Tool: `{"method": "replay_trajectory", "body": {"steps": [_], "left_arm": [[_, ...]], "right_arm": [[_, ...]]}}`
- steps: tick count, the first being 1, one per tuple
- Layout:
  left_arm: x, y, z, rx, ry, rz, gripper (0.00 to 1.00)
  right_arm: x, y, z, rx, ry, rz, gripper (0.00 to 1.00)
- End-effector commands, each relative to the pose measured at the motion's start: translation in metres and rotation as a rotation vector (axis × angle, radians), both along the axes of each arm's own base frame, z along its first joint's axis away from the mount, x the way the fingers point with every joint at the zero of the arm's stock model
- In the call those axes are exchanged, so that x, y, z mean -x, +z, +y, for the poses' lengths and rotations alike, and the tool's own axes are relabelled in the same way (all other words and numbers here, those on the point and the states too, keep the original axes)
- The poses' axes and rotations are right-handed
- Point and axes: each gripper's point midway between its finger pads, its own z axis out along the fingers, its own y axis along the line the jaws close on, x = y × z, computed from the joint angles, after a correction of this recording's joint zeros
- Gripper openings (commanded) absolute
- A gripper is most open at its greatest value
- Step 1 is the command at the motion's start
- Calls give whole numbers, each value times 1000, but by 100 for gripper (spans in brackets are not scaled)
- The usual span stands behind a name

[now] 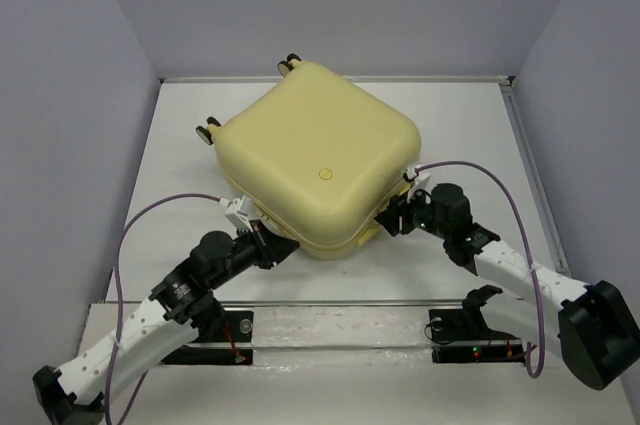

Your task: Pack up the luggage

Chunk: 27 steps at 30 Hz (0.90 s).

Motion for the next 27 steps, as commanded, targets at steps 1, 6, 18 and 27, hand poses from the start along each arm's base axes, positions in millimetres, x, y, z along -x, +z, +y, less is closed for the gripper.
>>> {"method": "replay_trajectory", "body": {"steps": [1,6,18,27], "left_arm": [[2,-43,-11,-151,30,47,6],[18,-56,-29,-166,9,67,6],[-8,-44,-48,-153,74,-8,6],[-31,-22,-52,-175,146,-91,6]], "right_arm": [[-3,41,20,-80,108,-142,55],[8,39,24,-119,141,-117,66],[16,36,43,-202,246,-101,21],[48,23,42,-244,194,-2,7]]}}
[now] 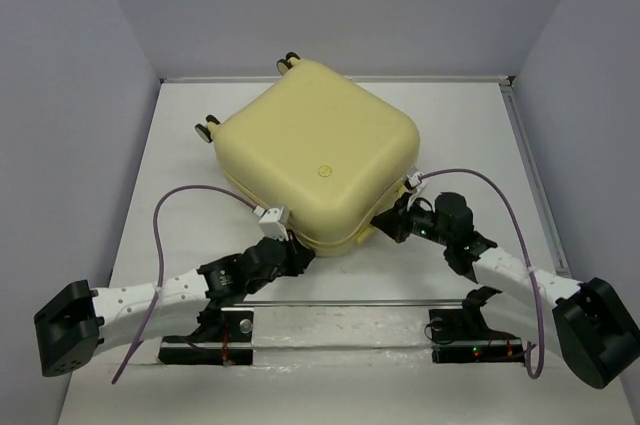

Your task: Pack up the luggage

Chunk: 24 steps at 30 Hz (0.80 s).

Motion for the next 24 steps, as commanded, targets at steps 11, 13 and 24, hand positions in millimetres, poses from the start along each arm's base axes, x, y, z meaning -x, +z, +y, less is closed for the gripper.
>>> {"method": "replay_trajectory", "body": {"steps": [11,13,24], "left_arm": [[-70,99,-54,86,78,-241,6],[-79,112,-69,97,59,-262,6],[-118,141,-74,139,19,-261,15]], "right_arm": [[150,-38,72,165,157,244,7],[169,-29,98,173,183,215,7],[144,37,157,-21,-70,58,7]]}}
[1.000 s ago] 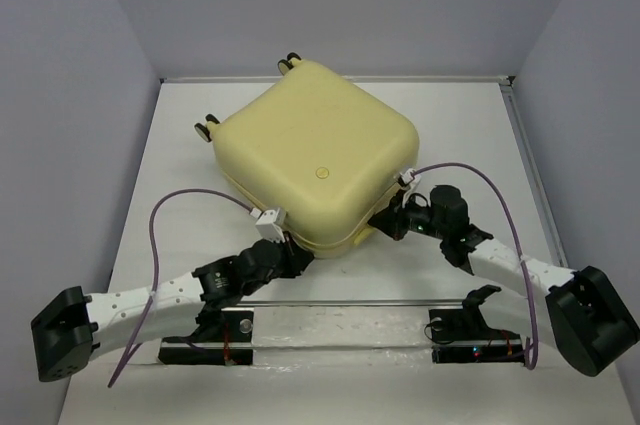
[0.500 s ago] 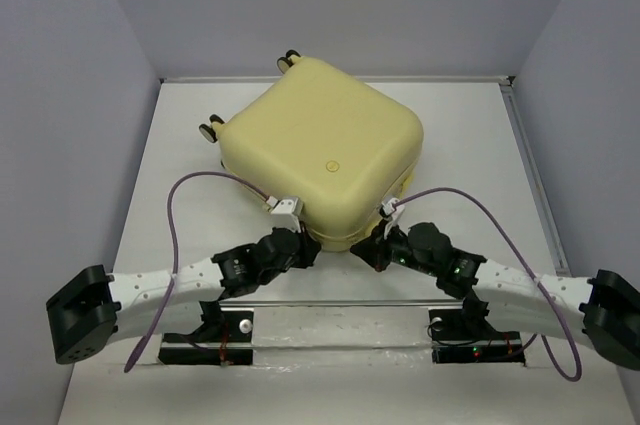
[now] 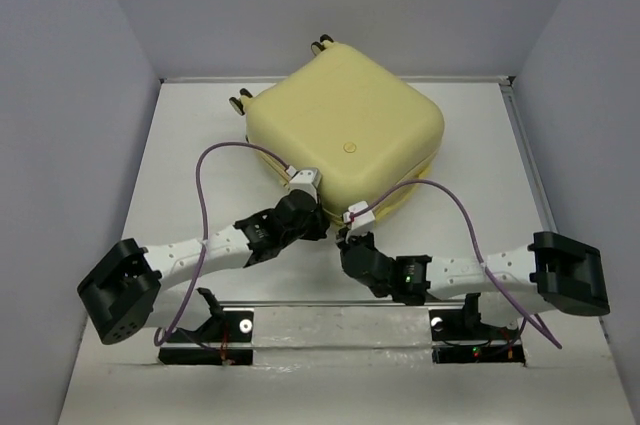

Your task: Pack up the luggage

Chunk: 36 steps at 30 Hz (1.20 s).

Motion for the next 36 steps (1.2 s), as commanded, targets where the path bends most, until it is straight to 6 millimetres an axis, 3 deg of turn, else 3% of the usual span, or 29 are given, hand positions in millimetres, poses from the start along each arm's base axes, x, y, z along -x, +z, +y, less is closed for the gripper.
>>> {"method": "replay_trajectory", "body": {"steps": [1,2,4,5,6,9,10,12,13,14,15,20,21,23,25,26,28,29,34,36], "left_arm": [[-46,126,-28,340,49,-258,21],[-41,129,-12,326,83,-260,38],[-34,129,8,311,117,-255,61],[-29,117,23,263,136,-221,77],[-31,131,44,285,180,-241,82],[-30,148,82,257,229,-243,96],[-40,159,105,236,291,-249,99],[-59,170,132,200,332,-260,99],[-58,174,124,201,290,-251,99],[-73,191,143,215,341,-276,99],[-81,187,139,232,303,-242,99],[-135,192,163,293,385,-209,99],[-150,179,170,303,400,-166,99],[-165,186,170,340,386,-159,99],[-185,170,180,315,433,-122,99],[-193,175,183,322,446,-129,99],[-209,162,189,325,466,-93,99],[-216,167,191,338,468,-101,99],[-249,170,183,427,457,-88,99],[-258,155,180,438,452,-46,99]], "right_arm": [[93,41,67,-314,311,137,7],[88,32,58,-317,281,155,7],[88,33,48,-340,274,164,7],[88,30,44,-339,269,170,7],[86,23,38,-330,261,179,7],[88,22,33,-328,268,187,7],[88,18,32,-312,269,190,7],[88,18,33,-299,263,192,7],[88,17,33,-295,262,194,7],[88,17,33,-288,261,194,7],[87,15,31,-276,257,195,7],[89,13,27,-271,260,205,7],[90,12,27,-271,265,208,7],[91,11,26,-269,270,211,7],[92,11,26,-265,279,209,7],[92,10,25,-262,282,210,7],[93,11,26,-262,289,210,7],[93,10,27,-257,293,209,7],[98,8,31,-240,326,217,7],[98,7,31,-238,326,219,7]]}}
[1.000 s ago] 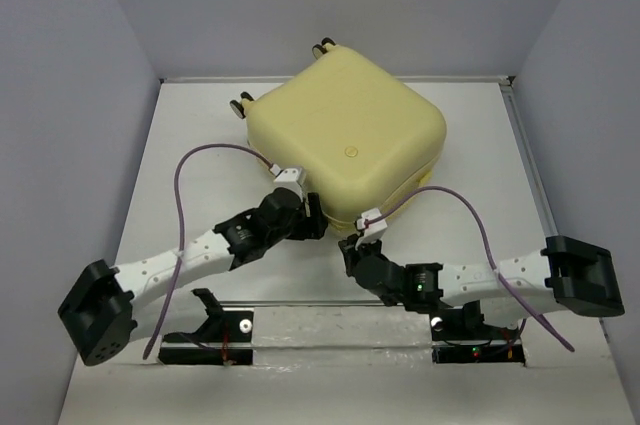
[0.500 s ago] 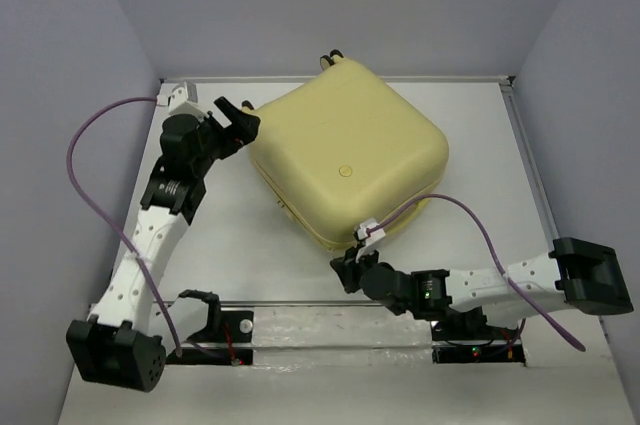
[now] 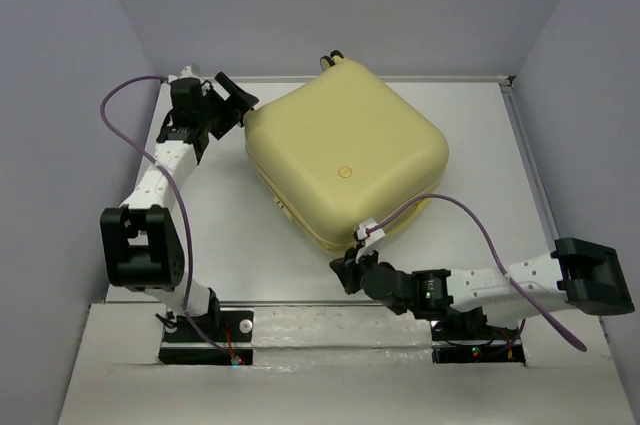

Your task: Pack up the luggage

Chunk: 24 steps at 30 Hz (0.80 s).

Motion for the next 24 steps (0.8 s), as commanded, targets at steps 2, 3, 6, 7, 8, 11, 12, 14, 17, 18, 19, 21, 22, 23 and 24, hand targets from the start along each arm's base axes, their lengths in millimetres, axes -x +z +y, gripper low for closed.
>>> {"method": "replay_trajectory", "body": {"steps": [2,3,6,7,8,11,12,14,17,18,19,21,22,23,24], "left_arm": [[-28,21,-17,107,-59,-57,99],[-30,14,-20,123,-65,-39,99],[-37,11,-20,139,-58,-40,99],[-40,13,-21,153,-52,-46,98],[-40,12,-21,161,-48,-40,98],[-47,17,-24,207,-49,-63,94],[-48,16,-26,220,-54,-64,92],[-50,20,-28,240,-62,-93,83],[-53,22,-27,262,-45,-107,68],[-54,23,-28,274,-45,-107,65],[-55,22,-29,277,-49,-105,63],[-57,22,-30,287,-55,-102,47],[-58,23,-30,287,-54,-110,28],[-59,23,-30,284,-54,-113,17],[-59,24,-30,271,-59,-122,6]], "right_arm": [[34,0,17,-22,159,60,7],[34,2,17,-26,161,60,7],[35,3,16,-30,166,60,7],[35,4,17,-33,166,60,7],[35,4,17,-33,166,60,7],[35,3,17,-34,163,67,7],[35,3,16,-35,161,68,7],[35,3,16,-34,161,70,7],[34,5,15,-26,160,61,7],[34,5,13,-20,156,60,7],[34,6,12,-19,156,59,7],[33,6,10,-20,150,59,7],[33,6,9,-21,148,59,7],[32,6,7,-21,142,57,7],[31,6,7,-19,138,55,7]]}}
